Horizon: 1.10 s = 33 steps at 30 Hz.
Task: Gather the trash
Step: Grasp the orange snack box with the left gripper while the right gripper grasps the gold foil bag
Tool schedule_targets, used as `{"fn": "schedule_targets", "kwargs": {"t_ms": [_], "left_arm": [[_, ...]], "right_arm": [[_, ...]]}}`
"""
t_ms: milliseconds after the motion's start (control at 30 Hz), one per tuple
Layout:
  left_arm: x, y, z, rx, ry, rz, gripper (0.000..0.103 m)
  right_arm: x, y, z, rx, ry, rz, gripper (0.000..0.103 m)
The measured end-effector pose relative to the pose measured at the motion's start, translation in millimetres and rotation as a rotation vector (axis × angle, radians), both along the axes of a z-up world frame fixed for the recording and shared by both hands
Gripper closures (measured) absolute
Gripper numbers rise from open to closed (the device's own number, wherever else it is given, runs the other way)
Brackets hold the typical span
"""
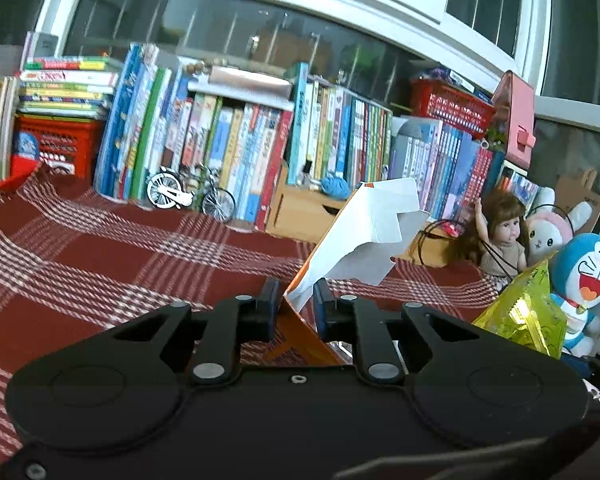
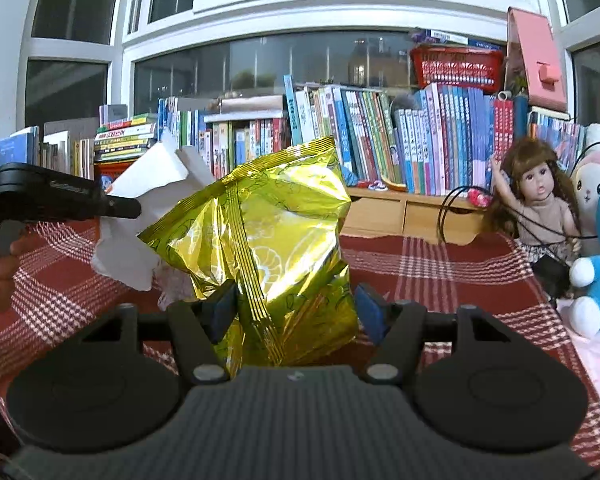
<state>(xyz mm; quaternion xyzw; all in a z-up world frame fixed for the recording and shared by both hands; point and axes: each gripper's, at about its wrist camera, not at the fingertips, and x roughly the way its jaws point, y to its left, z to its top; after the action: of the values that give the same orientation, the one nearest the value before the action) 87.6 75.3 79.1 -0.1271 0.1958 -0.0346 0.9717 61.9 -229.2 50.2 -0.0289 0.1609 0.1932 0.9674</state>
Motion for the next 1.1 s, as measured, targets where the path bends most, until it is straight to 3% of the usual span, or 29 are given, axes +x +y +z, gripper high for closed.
{"fn": "schedule_targets", "kwargs": {"t_ms": [467,700,1100], "left_arm": [[-62.3,17.3,29.7,0.002,-0.100,0.005,0.086],[-92.4,15.2,46.7,-0.006,-0.138,-0.030,0.086],[-152.7,-1.5,44.5,-0.005,-0.159,-0.099,0.086]], "right_arm": [[-26.1,-11.2,13.8,-0.007,-0.062,-0.027,0.036],[-31.3,-23.8,24.6,0.036,-0.073,-0.053,0.036],[-68.6,-26.7,23.9,0.037,-0.074,-0.003,0.036]]}}
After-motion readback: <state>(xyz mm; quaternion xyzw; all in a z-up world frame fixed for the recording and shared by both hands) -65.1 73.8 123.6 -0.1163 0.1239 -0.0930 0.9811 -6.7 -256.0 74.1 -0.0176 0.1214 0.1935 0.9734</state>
